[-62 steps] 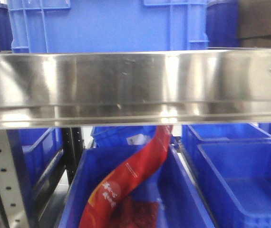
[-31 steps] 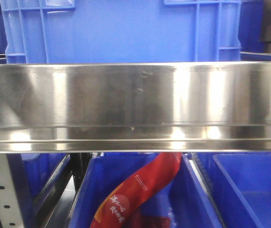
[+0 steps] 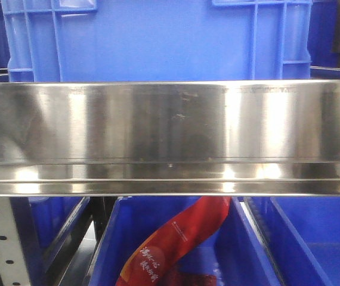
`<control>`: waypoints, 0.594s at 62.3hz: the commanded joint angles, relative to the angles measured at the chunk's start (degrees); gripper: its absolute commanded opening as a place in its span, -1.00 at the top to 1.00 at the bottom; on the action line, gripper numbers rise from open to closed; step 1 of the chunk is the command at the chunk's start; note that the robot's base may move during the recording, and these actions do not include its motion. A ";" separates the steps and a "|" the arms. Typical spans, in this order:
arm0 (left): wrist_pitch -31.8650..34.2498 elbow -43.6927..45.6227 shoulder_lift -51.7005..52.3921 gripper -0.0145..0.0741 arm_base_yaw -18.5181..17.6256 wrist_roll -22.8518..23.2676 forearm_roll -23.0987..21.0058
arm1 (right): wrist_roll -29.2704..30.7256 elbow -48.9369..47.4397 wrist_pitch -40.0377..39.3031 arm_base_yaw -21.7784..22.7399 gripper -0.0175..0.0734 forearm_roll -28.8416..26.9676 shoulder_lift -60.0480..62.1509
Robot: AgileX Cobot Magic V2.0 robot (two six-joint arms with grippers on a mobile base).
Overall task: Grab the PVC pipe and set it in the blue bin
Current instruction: 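Move the held arc over an open blue bin with both grippers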
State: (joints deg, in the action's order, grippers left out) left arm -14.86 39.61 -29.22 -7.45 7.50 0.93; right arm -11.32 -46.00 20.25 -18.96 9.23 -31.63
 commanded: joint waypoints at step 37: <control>3.91 -0.01 0.26 0.92 -0.28 0.00 -0.55 | 0.34 -0.26 -2.10 -0.13 0.96 -2.06 0.33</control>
State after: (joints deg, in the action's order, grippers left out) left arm -12.55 39.61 -29.22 -7.45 7.50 0.93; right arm -11.32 -46.00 18.98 -18.96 8.89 -31.63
